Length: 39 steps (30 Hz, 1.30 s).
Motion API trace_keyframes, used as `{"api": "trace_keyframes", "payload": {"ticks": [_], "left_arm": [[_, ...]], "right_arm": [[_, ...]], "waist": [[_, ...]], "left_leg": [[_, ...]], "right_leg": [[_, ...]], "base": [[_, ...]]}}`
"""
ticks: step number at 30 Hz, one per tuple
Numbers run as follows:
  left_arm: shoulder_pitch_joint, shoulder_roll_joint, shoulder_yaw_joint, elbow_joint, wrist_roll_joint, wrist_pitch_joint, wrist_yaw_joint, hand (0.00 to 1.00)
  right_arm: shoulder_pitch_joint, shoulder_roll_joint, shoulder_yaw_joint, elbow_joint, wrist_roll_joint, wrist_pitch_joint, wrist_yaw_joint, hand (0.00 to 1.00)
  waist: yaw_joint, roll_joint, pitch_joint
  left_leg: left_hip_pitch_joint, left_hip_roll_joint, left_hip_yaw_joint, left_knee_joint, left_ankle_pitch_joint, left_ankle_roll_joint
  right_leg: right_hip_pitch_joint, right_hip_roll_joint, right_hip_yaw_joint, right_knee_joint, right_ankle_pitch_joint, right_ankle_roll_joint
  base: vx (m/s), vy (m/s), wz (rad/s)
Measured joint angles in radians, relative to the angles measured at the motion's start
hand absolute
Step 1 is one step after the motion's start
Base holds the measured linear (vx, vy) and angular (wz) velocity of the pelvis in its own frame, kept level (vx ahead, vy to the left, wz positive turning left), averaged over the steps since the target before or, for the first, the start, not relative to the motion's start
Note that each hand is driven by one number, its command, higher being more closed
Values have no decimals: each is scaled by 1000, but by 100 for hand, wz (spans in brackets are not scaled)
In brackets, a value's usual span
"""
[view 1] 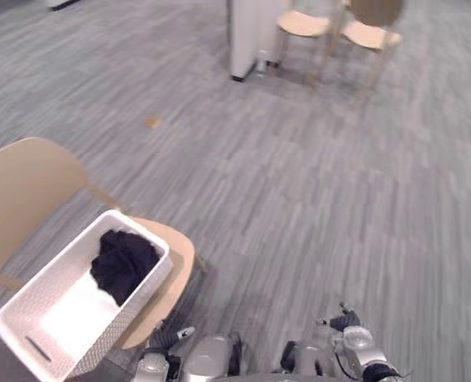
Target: Pick up the laundry basket with both hands and put the clothes into the washing machine.
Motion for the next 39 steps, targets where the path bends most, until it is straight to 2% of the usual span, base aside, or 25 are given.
{"api": "trace_keyframes", "payload": {"ticks": [3,5,6,7,8,9,11,12,15,16,17,19,21,22,23,24,25,26,29,31,32,33,34,36,39], "left_arm": [[-34,-9,-15,-2,-3,0,0,0],[-38,-18,-14,0,-3,-1,1,0],[-38,-13,-2,0,-4,-2,3,0],[-42,-36,7,5,-5,-1,5,0],[-34,-68,17,3,-6,-3,6,0],[-35,-83,14,5,-7,-3,7,0],[-44,-82,1,20,-7,-2,7,0],[-45,-74,-20,22,-7,-5,7,0],[-48,-65,-41,27,-7,-12,10,0],[-55,-62,-41,38,-9,-12,12,0],[-63,-55,-41,46,-21,-13,15,0],[-75,-15,-44,67,-26,-12,15,0],[-73,-5,-49,87,-26,-11,16,0],[-69,1,-51,94,-25,-11,16,0],[-54,25,-61,100,-25,-11,16,0],[-44,34,-64,101,-24,-9,16,0],[-34,38,-68,101,-24,-7,16,0],[-33,54,-69,100,-24,-1,16,0],[-20,62,-61,95,-24,0,16,0],[-19,60,-61,94,-24,-1,16,0],[-23,64,-61,91,-24,-2,17,0],[-31,48,-65,91,-22,-3,15,0],[-31,35,-65,90,-21,-11,16,0],[-20,34,-59,90,-20,-17,16,0],[-22,35,-59,86,-20,-23,16,0]], "right_arm": [[18,4,-38,-16,9,3,-5,0],[44,14,-47,-21,12,6,-20,0],[68,30,-47,-35,13,6,-22,0],[66,30,-51,-39,13,7,-21,0],[70,34,-82,-73,15,6,-25,0],[56,31,-91,-96,27,0,-31,0],[37,22,-91,-104,34,-12,-36,0],[35,8,-91,-103,41,-16,-39,0],[36,-16,-92,-99,43,-16,-39,0],[35,-26,-92,-89,43,-15,-39,0],[33,-30,-96,-80,44,-12,-39,0],[32,3,-97,-79,43,-13,-37,0],[31,3,-103,-79,42,-12,-36,0],[26,3,-103,-79,41,-12,-35,0],[19,5,-97,-82,39,-11,-35,0],[16,4,-88,-84,38,-11,-35,0],[16,3,-73,-93,35,-11,-35,0],[11,3,-55,-109,29,-10,-36,0],[4,-8,-37,-223,7,-10,-37,0],[-6,-30,-37,-292,-8,-10,-37,0],[-4,-44,-37,-335,-20,-11,-39,0],[-9,-78,-37,-382,-45,-12,-39,0],[-33,-113,-20,-423,-81,-12,-39,0],[-90,-169,48,-494,-129,-18,-36,0],[-138,-240,128,-524,-172,-35,-9,0]], "waist": [[-12,9,4],[-3,-3,6],[-14,-33,5],[-23,-18,13],[-27,16,-7],[-26,33,-13],[-31,35,-14],[-32,29,-11],[-34,27,-12],[-36,29,-13],[-31,32,-18],[-34,7,-15],[-47,4,-14],[-54,5,-14],[-56,-4,-15],[-59,-5,-15],[-66,-7,-16],[-75,-9,-17],[-94,-9,-16],[-112,-8,-15],[-112,-15,-19],[-114,-1,-17],[-106,14,-19],[-110,30,-25],[-107,31,-25]], "left_leg": [[12,-19,-223,13,-21,-52],[12,-38,-289,85,-56,-114],[-20,-65,-284,163,-86,-159],[-30,-31,-265,181,-100,-171],[-61,38,-179,184,-99,-175],[-82,105,-50,141,-83,-201],[-87,177,130,69,-68,-224],[-79,229,263,30,-54,-201],[-70,269,401,-18,-3,-202],[-72,270,427,-29,46,-200],[-80,257,424,-26,53,-203],[-79,215,388,-5,31,-183],[-60,194,375,18,-8,-165],[-48,188,371,24,-20,-160],[-13,169,366,34,-41,-147],[0,162,357,35,-50,-142],[12,161,343,33,-62,-136],[18,161,320,23,-64,-135],[38,146,264,-13,-56,-145],[42,137,224,-19,-48,-158],[42,123,204,-18,-43,-169],[41,119,159,-22,-28,-193],[33,133,143,-29,-10,-225],[36,159,123,-80,3,-245],[43,176,98,-131,26,-263]], "right_leg": [[-37,88,309,-291,59,52],[-7,60,321,-405,163,31],[16,-9,255,-402,268,79],[22,-1,196,-371,253,57],[42,7,107,-387,239,35],[57,11,28,-403,233,22],[92,-2,-66,-433,228,12],[131,-23,-147,-466,225,8],[159,-66,-237,-479,218,22],[166,-85,-271,-477,216,35],[176,-98,-290,-480,222,45],[210,-140,-326,-466,216,59],[198,-189,-316,-345,207,73],[184,-211,-306,-283,209,71],[120,-265,-240,-99,238,22],[79,-274,-192,-18,262,-15],[33,-256,-122,56,232,-16],[-3,-205,-63,79,175,-1],[-33,-76,18,-89,116,17],[-32,-19,68,-237,126,21],[-27,0,108,-323,178,11],[-15,3,103,-324,229,-5],[-13,11,82,-329,233,-12],[-11,38,53,-358,239,-22],[17,50,4,-400,244,-29]], "base": [[376,-315,208],[325,-411,220],[273,-426,218],[213,-404,237],[163,-355,188],[137,-340,175],[45,-258,167],[20,-165,192],[38,24,120],[72,122,97],[90,161,84],[133,205,60],[115,189,37],[112,204,26],[101,162,14],[139,164,18],[174,98,30],[174,59,49],[187,-61,65],[177,-117,76],[189,-141,92],[232,-175,77],[223,-188,51],[172,-183,15],[106,-111,35]]}}
